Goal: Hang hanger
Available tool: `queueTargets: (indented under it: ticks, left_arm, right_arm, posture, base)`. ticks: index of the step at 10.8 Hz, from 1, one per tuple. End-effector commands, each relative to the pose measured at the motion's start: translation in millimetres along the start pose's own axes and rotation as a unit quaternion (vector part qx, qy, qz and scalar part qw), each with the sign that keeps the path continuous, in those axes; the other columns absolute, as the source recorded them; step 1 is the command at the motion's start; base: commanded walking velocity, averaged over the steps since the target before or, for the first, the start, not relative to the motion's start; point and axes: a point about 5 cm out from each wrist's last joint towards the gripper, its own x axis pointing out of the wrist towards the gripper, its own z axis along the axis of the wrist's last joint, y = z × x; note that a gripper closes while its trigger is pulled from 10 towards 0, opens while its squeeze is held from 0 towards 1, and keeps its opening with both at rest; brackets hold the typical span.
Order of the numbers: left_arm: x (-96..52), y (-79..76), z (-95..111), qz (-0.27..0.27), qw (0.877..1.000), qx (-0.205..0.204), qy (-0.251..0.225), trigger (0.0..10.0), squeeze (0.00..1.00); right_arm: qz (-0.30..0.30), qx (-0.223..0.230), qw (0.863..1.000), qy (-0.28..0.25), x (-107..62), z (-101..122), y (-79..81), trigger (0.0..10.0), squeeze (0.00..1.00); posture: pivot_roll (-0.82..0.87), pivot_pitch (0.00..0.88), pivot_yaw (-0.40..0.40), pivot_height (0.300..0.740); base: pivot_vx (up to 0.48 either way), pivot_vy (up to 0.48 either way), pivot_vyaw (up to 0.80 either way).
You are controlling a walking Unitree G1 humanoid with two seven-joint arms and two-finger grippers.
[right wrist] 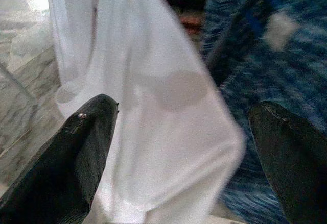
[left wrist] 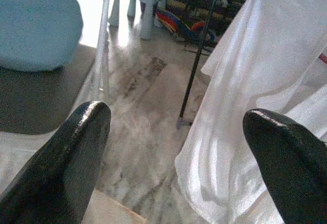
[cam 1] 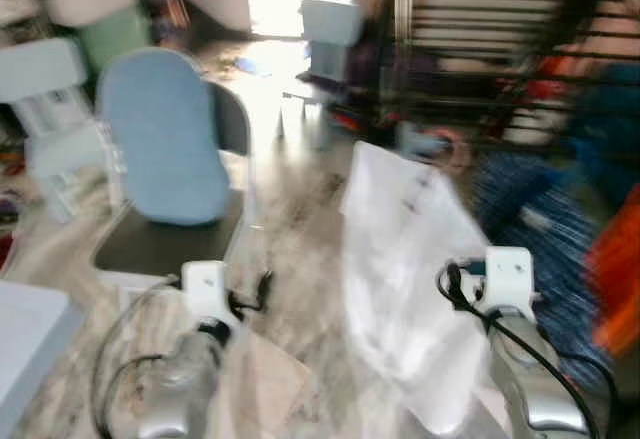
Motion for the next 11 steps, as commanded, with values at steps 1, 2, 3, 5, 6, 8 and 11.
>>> queueTargets:
  ticks: [1, 2, 3, 5, 6, 8, 11]
  left_arm:
    - [1.9, -3.3, 4, -0.005, 1.0, 0.002, -0.01, 10.0, 0.0]
    - [1.4, -5.1, 5, -0.025, 1.0, -0.001, -0.016, 10.0, 0.0]
    - [1.2, -6.7, 6, -0.037, 0.999, -0.009, -0.019, 10.0, 0.0]
    - [1.8, -9.2, 10, -0.053, 0.998, -0.015, -0.027, 10.0, 0.0]
    - [2.3, -10.5, 11, -0.061, 0.998, -0.017, -0.032, 10.0, 0.0]
    - [3.1, -12.4, 13, -0.071, 0.997, -0.02, -0.034, 10.0, 0.0]
    - [2.1, -14.9, 12, -0.081, 0.996, -0.023, -0.034, 10.0, 0.0]
  right_arm:
    - [-0.023, -0.014, 0.999, -0.023, 0.7, 10, -7.8, 10.0, 0.0]
    - [-0.049, -0.031, 0.998, -0.038, 0.6, 15, -14.8, 10.0, 0.0]
    - [-0.063, -0.041, 0.996, -0.043, 1.0, 16, -19.4, 10.0, 0.0]
    - [-0.083, -0.056, 0.994, -0.047, 1.6, 17, -25.8, 10.0, 0.0]
    - [-0.081, -0.046, 0.994, -0.05, 1.9, 17, -25.4, 10.0, 0.0]
    - [-0.078, -0.038, 0.995, -0.044, 3.7, 16, -23.7, 10.0, 0.0]
    - [-0.069, -0.033, 0.996, -0.044, 5.6, 16, -20.3, 10.0, 0.0]
  posture:
    - [-0.24, 0.0, 0.037, 0.74]
    - [-0.24, 0.0, 0.039, 0.74]
    - [-0.24, 0.0, 0.039, 0.74]
    - [-0.24, 0.0, 0.039, 0.74]
    - [-0.24, 0.0, 0.038, 0.74]
    - [-0.24, 0.0, 0.039, 0.74]
    - [-0.24, 0.0, 0.041, 0.74]
  base:
    - [0.0, 0.0, 0.0]
    - [0.0, 0.0, 0.0]
    - [0.0, 0.0, 0.0]
    - [0.0, 0.0, 0.0]
    - [0.0, 0.0, 0.0]
    - [0.0, 0.0, -0.4]
    - [0.286, 0.0, -0.45]
